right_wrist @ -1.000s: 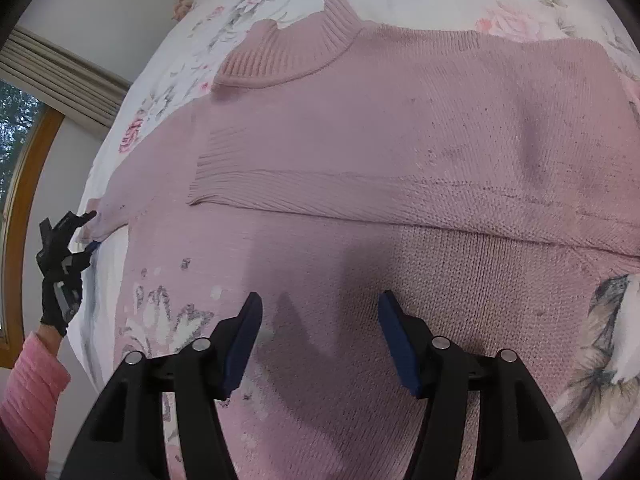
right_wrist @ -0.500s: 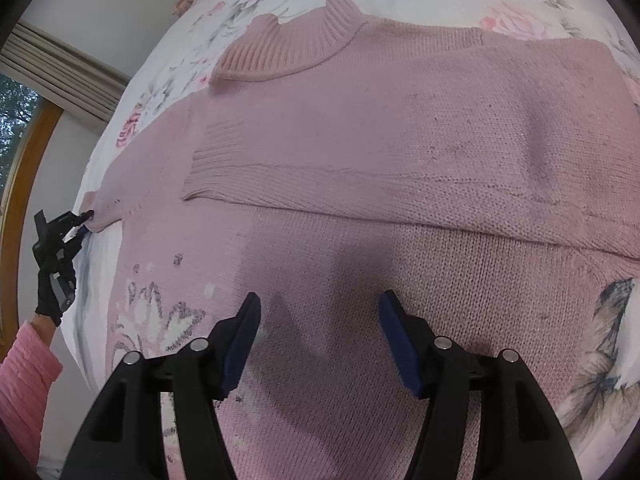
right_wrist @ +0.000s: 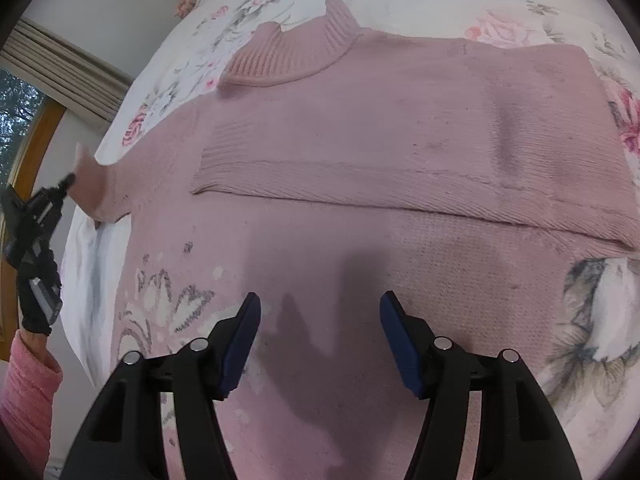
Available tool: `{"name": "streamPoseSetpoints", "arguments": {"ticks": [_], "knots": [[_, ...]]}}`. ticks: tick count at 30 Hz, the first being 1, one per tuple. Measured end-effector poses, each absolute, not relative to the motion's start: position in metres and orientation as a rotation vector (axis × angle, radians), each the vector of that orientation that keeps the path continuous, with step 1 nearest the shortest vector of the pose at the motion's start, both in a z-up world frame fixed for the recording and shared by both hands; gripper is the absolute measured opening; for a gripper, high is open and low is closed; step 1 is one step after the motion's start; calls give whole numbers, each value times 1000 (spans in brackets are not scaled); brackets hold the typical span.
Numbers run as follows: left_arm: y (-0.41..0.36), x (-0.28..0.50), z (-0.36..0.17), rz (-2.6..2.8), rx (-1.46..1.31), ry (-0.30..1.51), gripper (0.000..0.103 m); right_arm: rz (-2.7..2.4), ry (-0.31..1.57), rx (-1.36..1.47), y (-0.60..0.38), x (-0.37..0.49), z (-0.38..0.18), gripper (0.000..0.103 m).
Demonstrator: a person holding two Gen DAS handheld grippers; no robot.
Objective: Fold small clothes
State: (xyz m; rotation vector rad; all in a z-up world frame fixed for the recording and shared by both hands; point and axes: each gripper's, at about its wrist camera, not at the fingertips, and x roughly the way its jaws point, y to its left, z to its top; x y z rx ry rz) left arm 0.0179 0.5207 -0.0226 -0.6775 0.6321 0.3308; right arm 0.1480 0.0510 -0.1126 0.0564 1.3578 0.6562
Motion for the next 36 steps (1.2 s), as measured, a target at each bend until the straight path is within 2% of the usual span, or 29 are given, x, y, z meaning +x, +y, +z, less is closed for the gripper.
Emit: {"name": "streamPoseSetpoints", "arguments": {"ticks": [6,13,22,25,29,35,36], "knots": [[448,56,-16,163,-655,609,5,649,1358,80,39,149,-114,63],[386,95,-65,83,-708,701,5,657,1362,85,36,148,-118,63],[387,94,-145,101,-794,929,8,650,1378,67,41,150,-121,63],[391,87,-154,84,-833,952,10,639,1384,65,45,150,-122,63],[389,69,-135,41,-818,947,10,637,1397,56,51,152,-119,65],[401,38,-80,97,-617,867,25,675,1387,74,80,161,-104,65],[408,38,-72,125,-585,841,32,687,1384,75,89,161,-102,65]]}}
